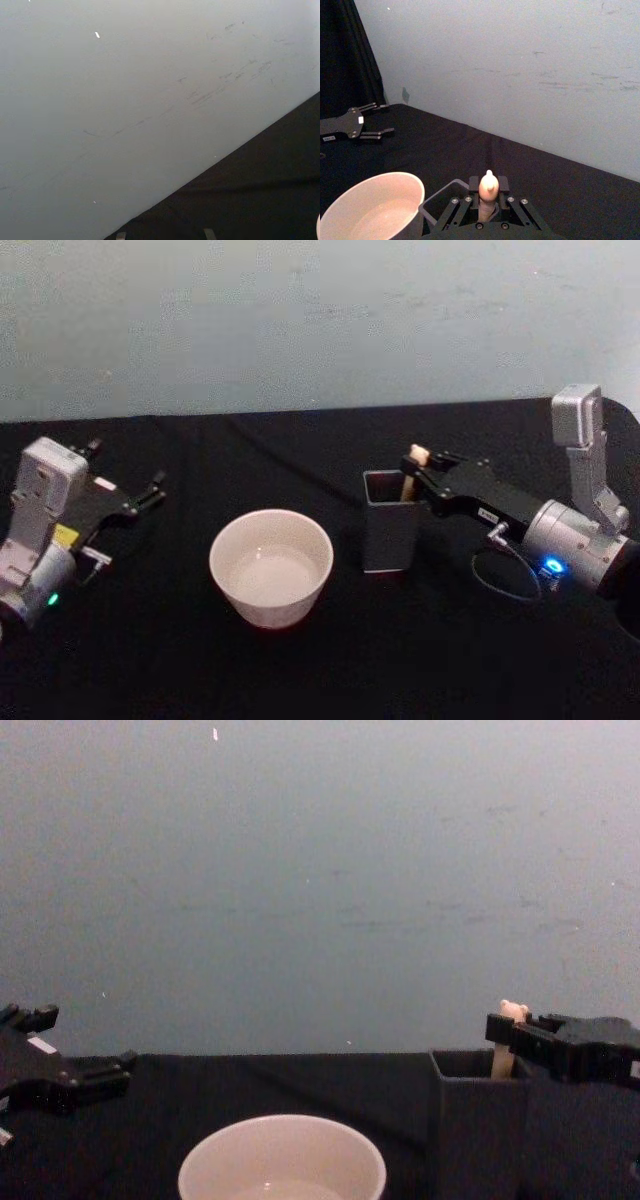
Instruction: Pick up the stirring spoon with one hand, stir inside the cup, then place it back in its original position.
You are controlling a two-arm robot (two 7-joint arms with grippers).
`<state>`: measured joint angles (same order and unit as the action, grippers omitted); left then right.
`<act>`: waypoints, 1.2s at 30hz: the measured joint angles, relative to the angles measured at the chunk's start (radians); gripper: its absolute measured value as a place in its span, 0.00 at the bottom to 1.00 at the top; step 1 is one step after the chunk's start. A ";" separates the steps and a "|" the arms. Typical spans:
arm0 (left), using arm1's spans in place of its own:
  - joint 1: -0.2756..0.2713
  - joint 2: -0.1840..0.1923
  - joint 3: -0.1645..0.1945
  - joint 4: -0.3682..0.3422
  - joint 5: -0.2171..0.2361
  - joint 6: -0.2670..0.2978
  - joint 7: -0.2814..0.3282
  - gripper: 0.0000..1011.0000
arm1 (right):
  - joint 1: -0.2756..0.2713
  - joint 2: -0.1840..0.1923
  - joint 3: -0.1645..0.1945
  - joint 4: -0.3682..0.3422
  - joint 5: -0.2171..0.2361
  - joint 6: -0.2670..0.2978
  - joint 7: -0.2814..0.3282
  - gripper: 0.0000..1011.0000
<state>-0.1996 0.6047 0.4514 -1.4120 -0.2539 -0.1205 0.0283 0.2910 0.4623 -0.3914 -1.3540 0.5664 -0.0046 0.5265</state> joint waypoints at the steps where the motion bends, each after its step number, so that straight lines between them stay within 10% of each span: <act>1: 0.000 0.000 0.000 0.000 0.000 0.000 0.000 0.99 | 0.000 0.000 0.000 0.000 0.000 0.000 0.000 0.21; 36: 0.000 0.000 0.000 0.000 0.000 0.000 0.000 0.99 | -0.040 0.019 0.074 -0.150 0.005 -0.106 0.009 0.21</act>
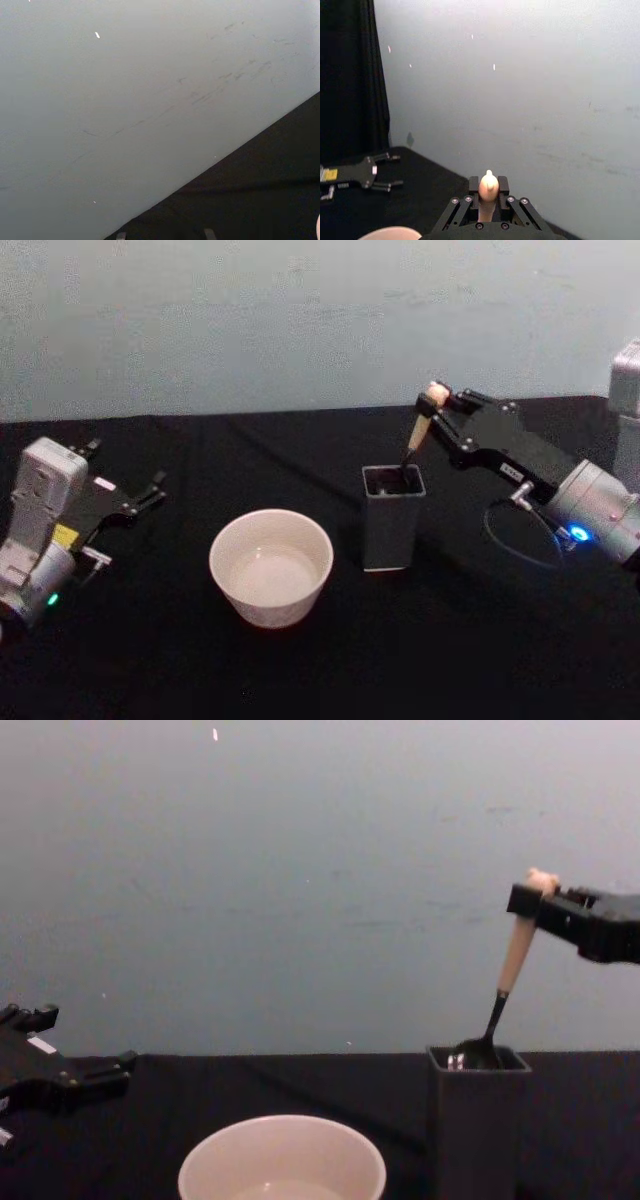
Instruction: Pick up the stirring spoon with one hand, stir inside the cup, then place it back in its original position.
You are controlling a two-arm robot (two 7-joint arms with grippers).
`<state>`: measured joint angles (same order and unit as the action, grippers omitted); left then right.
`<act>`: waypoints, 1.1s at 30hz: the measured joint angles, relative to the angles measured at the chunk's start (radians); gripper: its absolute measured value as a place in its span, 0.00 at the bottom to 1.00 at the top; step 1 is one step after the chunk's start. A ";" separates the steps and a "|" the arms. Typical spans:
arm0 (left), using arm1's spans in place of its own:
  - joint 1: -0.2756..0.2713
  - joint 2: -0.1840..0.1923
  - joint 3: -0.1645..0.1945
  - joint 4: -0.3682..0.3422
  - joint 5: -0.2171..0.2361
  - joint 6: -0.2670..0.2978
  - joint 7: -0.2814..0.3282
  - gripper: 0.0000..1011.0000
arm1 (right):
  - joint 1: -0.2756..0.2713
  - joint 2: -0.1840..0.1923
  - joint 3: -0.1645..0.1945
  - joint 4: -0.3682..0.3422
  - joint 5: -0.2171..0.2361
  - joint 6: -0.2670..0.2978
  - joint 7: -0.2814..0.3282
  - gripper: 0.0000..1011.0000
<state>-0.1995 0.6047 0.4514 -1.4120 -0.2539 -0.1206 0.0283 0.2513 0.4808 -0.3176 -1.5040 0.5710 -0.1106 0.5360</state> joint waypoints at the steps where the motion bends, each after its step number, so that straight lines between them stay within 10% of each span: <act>1: 0.000 0.000 0.000 0.000 0.000 0.000 0.000 0.99 | -0.001 0.000 0.003 -0.004 0.003 -0.003 0.001 0.21; 19: 0.000 0.000 0.000 0.000 0.000 0.000 0.000 0.99 | 0.021 -0.021 0.007 -0.026 0.031 -0.051 0.037 0.21; 33: 0.000 0.000 0.000 0.000 0.000 0.000 0.000 0.99 | 0.107 -0.068 -0.120 0.069 -0.012 -0.084 0.141 0.21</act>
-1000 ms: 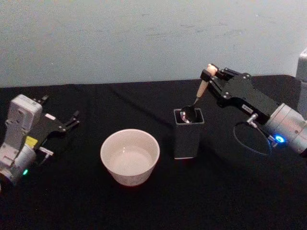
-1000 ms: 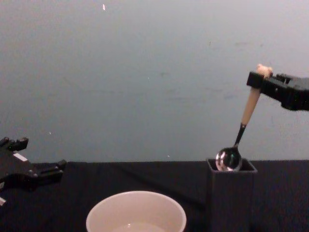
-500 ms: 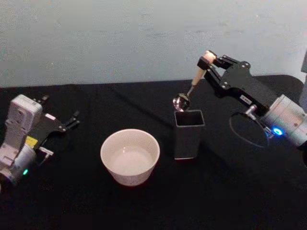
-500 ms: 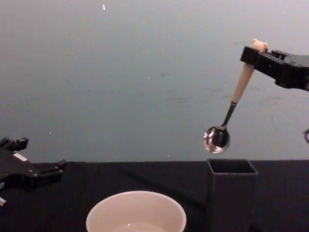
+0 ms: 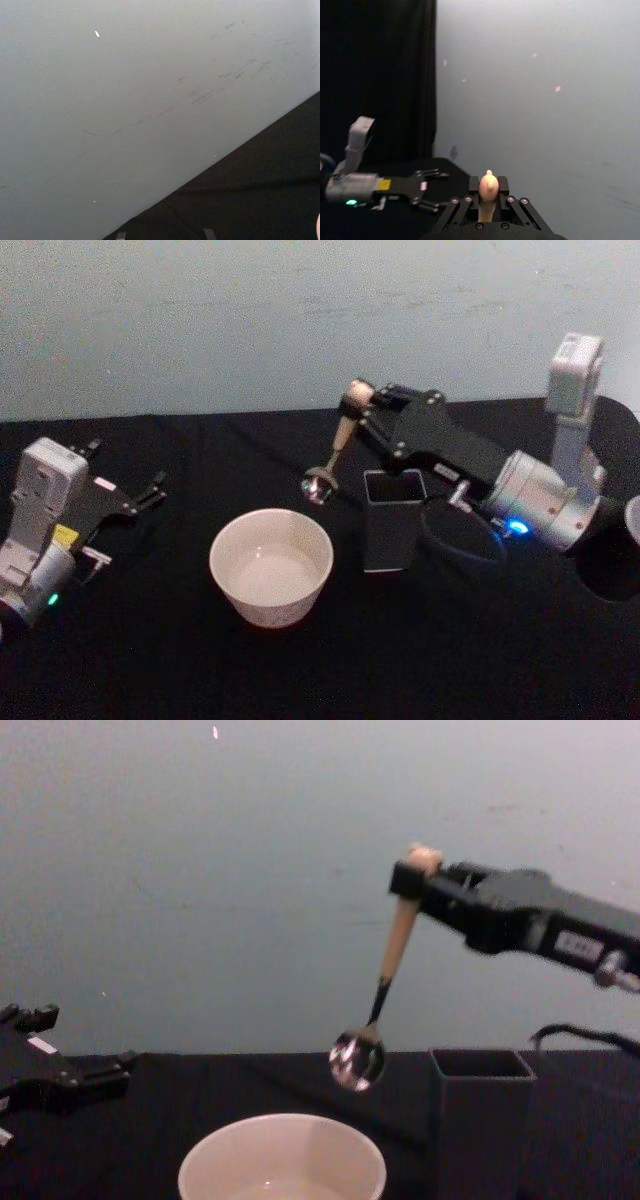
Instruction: Pick up the stirring spoon with one hand, stir inside the cup, then place it back in its original position.
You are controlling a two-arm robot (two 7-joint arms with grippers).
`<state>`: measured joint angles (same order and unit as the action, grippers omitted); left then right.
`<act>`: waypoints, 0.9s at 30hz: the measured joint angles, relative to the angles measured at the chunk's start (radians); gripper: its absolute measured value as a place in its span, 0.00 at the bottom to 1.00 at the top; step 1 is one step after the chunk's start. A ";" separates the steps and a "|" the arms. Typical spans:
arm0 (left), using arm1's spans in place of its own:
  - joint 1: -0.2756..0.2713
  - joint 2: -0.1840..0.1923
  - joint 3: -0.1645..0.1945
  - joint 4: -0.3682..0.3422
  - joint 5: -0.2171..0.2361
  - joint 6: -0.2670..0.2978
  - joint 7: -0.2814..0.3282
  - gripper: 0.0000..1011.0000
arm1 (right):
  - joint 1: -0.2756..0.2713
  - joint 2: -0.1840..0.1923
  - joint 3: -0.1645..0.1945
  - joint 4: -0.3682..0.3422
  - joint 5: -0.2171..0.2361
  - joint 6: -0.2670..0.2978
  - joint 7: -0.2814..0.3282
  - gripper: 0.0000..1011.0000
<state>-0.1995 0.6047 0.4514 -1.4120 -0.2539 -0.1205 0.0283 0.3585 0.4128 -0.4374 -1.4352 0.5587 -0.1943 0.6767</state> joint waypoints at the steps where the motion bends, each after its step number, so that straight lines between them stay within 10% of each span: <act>1: 0.000 0.000 0.000 0.000 0.000 0.000 0.000 0.99 | 0.003 -0.002 -0.007 0.005 -0.003 -0.002 0.006 0.21; 27: 0.000 0.000 0.000 0.000 0.000 0.000 0.000 0.99 | 0.087 -0.098 -0.133 0.227 -0.122 -0.118 0.066 0.21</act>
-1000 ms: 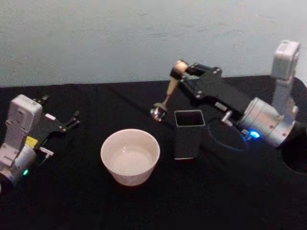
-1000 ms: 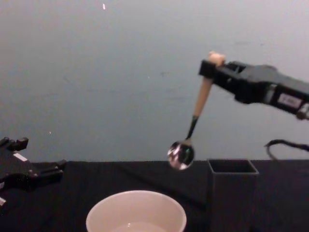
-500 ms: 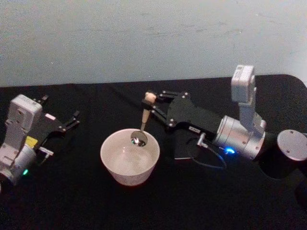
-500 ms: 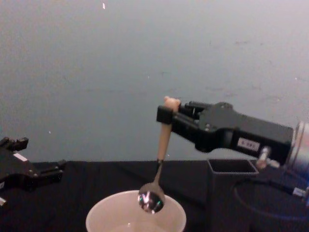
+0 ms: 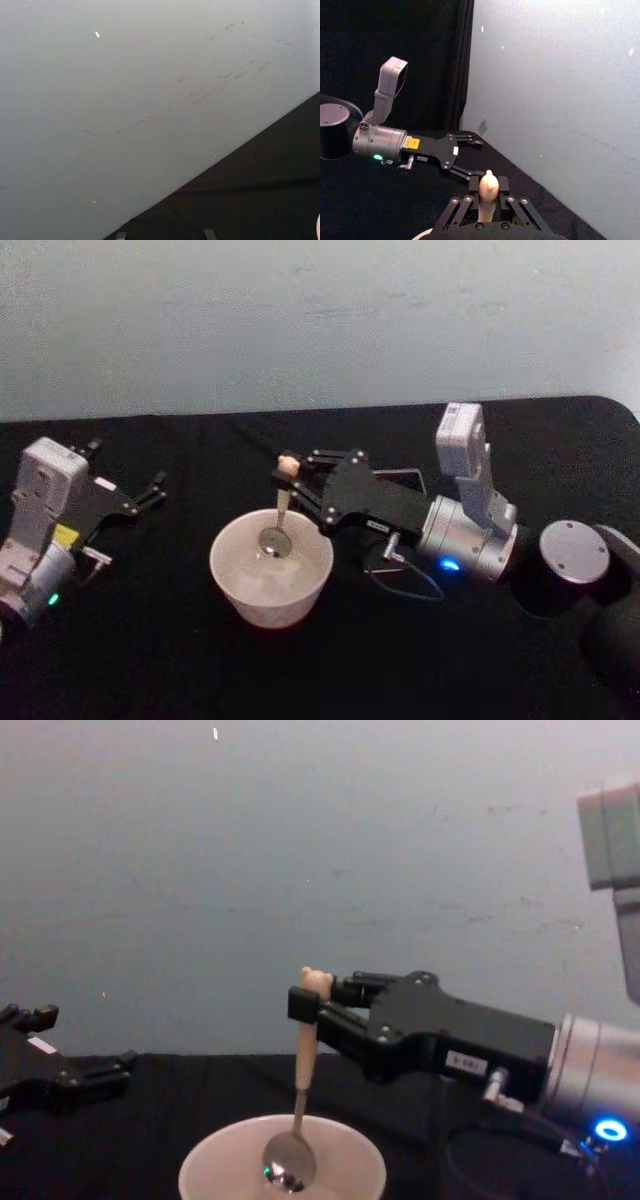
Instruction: Pick up the stirring spoon with one hand, stir inside the cup, then place it back in its original position.
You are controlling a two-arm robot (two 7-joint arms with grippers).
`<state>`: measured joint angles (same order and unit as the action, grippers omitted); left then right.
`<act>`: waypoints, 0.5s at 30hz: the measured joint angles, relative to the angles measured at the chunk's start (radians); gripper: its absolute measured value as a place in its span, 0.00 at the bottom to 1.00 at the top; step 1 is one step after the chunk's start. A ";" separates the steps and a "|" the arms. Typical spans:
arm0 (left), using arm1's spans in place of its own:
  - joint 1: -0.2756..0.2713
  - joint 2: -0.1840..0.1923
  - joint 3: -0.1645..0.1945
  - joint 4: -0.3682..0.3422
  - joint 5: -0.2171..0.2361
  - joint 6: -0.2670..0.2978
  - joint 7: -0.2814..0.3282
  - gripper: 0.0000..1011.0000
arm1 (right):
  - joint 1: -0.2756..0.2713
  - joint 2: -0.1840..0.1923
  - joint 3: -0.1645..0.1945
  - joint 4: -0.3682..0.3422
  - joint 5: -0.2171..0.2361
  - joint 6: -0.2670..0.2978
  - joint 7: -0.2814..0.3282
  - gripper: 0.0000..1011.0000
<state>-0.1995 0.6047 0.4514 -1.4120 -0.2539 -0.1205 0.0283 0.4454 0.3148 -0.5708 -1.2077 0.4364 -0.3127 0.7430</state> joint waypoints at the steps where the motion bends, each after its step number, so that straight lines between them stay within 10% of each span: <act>1: 0.000 0.000 0.000 0.000 0.000 0.000 0.000 0.99 | 0.002 -0.003 -0.001 0.006 -0.001 -0.002 0.002 0.21; 15: 0.000 0.000 0.000 0.000 0.000 0.000 0.000 0.99 | 0.016 -0.032 -0.017 0.064 -0.030 -0.008 0.008 0.21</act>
<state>-0.1996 0.6047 0.4514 -1.4120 -0.2539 -0.1205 0.0283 0.4618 0.2827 -0.5883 -1.1438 0.4065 -0.3207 0.7511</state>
